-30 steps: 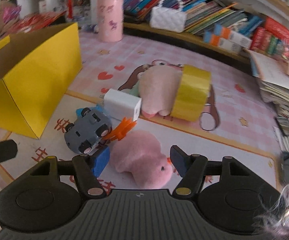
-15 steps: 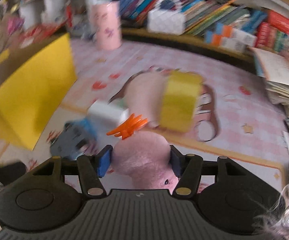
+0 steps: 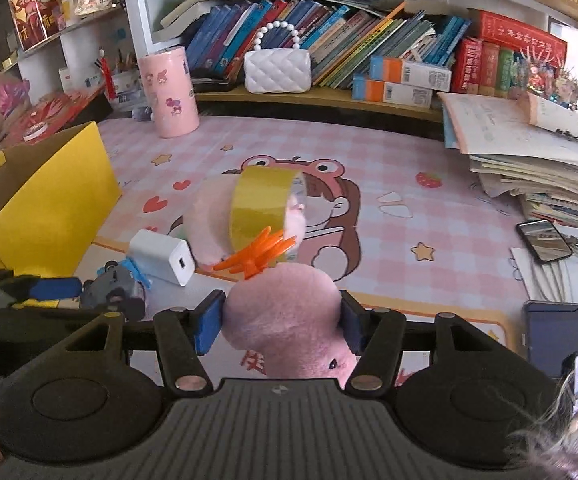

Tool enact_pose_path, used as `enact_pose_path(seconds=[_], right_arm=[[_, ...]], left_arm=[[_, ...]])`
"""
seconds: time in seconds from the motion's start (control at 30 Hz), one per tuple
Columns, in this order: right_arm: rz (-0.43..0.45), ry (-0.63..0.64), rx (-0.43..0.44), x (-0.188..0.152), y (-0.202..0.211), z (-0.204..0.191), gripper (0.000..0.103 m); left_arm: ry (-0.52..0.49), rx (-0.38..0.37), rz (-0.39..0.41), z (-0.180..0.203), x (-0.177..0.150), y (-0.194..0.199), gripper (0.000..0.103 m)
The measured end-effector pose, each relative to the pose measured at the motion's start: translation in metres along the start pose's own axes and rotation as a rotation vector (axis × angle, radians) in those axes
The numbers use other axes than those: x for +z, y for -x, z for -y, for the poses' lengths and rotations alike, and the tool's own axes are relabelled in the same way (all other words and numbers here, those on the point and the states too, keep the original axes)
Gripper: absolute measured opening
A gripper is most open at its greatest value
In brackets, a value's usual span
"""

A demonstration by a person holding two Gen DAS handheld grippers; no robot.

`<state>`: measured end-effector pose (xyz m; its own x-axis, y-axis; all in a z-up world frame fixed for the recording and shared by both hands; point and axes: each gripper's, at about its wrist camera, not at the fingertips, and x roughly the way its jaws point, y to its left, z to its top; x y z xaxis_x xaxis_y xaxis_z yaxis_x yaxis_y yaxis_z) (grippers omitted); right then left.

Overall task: Organize objects
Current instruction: 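Close the left tool on the grey car while the right tool grasps the pink plush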

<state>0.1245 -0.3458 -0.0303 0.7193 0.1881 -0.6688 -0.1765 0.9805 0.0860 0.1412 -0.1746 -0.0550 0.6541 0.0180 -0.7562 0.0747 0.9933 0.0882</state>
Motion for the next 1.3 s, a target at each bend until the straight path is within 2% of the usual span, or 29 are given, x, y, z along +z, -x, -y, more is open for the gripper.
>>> enact_pose_path(seconds=[0.2, 0.3, 0.33, 0.37, 0.43, 0.67, 0.7, 0.73, 0.93, 1.07, 1.2, 1.3], right_arm=[[-0.014, -0.011, -0.011, -0.005, 0.002, 0.005, 0.057], [-0.021, -0.005, -0.004, -0.008, 0.003, 0.003, 0.057], [-0.023, 0.0, -0.002, -0.009, 0.004, 0.001, 0.057], [-0.024, 0.005, 0.003, -0.01, 0.005, 0.001, 0.057], [-0.028, 0.008, 0.005, -0.011, 0.005, 0.0, 0.057], [-0.037, 0.007, -0.007, -0.013, 0.005, 0.006, 0.057], [-0.037, 0.005, -0.01, -0.014, 0.005, 0.008, 0.057], [-0.038, 0.002, -0.014, -0.014, 0.006, 0.009, 0.057], [-0.047, -0.016, -0.021, -0.017, 0.005, 0.012, 0.057], [-0.057, -0.023, -0.02, -0.018, 0.005, 0.007, 0.057], [-0.072, -0.017, -0.002, -0.02, 0.004, -0.011, 0.057], [-0.07, 0.001, 0.011, -0.02, 0.006, -0.03, 0.057]], left_arm=[[-0.099, 0.042, 0.043, 0.013, -0.001, -0.007, 0.063], [-0.114, 0.055, 0.02, 0.015, -0.001, -0.007, 0.066], [-0.105, 0.049, 0.018, 0.014, -0.001, -0.006, 0.07], [-0.101, 0.049, 0.019, 0.013, -0.002, -0.005, 0.079], [-0.11, 0.064, 0.022, 0.013, -0.002, -0.006, 0.084], [-0.082, 0.046, -0.005, 0.011, 0.0, -0.02, 0.082], [-0.076, 0.04, -0.006, 0.011, 0.0, -0.021, 0.08], [-0.071, 0.033, -0.005, 0.012, 0.0, -0.021, 0.066], [-0.054, 0.011, 0.041, 0.011, -0.004, -0.003, 0.065], [0.037, -0.058, 0.043, -0.001, -0.01, 0.02, 0.066], [0.104, -0.109, 0.02, -0.018, -0.026, 0.036, 0.066], [0.111, -0.119, 0.029, -0.033, -0.036, 0.046, 0.066]])
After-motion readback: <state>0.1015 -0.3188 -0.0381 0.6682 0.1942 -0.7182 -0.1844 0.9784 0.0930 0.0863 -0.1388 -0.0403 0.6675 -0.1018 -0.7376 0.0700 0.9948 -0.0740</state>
